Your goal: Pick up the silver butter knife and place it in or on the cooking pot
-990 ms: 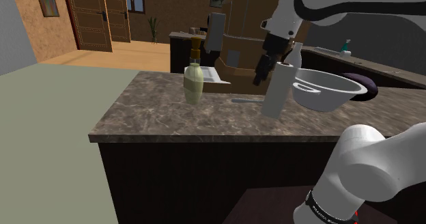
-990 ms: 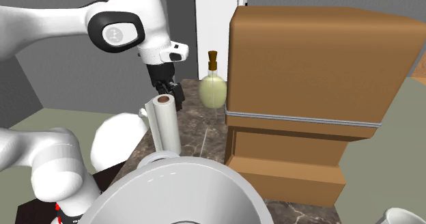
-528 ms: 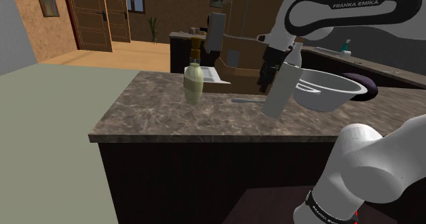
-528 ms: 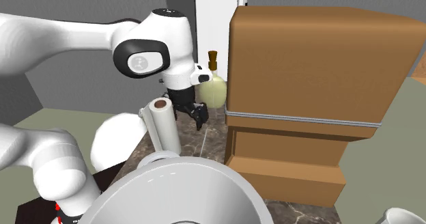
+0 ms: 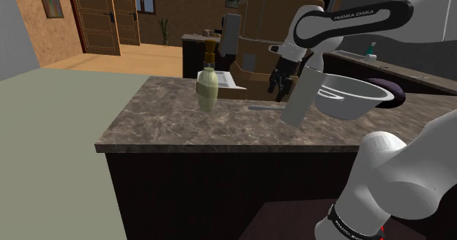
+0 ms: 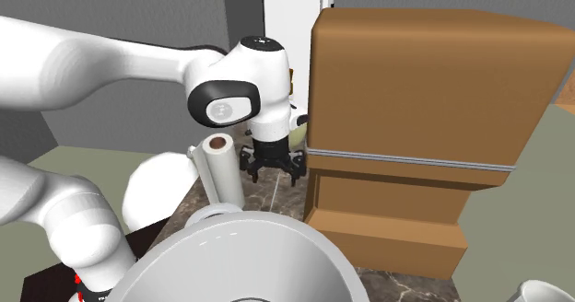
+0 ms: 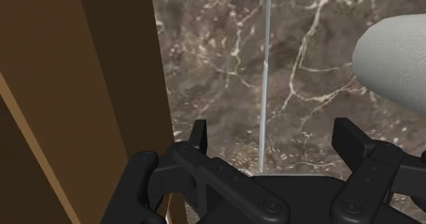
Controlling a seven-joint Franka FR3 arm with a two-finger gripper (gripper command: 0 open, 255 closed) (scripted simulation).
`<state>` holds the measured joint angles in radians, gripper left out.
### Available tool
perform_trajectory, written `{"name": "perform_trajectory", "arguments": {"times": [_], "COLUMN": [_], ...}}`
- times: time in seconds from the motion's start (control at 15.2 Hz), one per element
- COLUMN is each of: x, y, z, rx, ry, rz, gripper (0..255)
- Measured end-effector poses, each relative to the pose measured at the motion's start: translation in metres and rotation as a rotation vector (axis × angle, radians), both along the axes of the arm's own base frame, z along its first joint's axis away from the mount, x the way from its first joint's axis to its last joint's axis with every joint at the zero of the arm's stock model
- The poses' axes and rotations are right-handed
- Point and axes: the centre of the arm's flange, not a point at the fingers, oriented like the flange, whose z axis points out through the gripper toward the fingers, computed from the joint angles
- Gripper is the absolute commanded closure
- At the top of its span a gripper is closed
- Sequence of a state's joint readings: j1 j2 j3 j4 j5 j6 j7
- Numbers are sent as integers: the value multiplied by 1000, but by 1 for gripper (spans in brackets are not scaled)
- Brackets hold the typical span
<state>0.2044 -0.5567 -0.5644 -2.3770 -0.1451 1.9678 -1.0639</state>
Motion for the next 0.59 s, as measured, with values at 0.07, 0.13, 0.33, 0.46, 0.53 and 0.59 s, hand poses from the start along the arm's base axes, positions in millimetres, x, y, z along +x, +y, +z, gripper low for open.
{"name": "perform_trajectory", "arguments": {"times": [0.07, 0.13, 0.33, 0.46, 0.53, 0.59], "x": [1, 1, 3, 3, 3, 3], "y": [-1, 1, -1, -1, -1, -1], "z": [0, -10, -39, -40, -41, -41], "rx": [4, 2, 4, 4, 4, 4], "ry": [-12, 2, 45, 49, 49, 50], "rz": [3, 2, 0, 0, -1, -1], "gripper": [0, 0, 0, 0, 0, 0]}}
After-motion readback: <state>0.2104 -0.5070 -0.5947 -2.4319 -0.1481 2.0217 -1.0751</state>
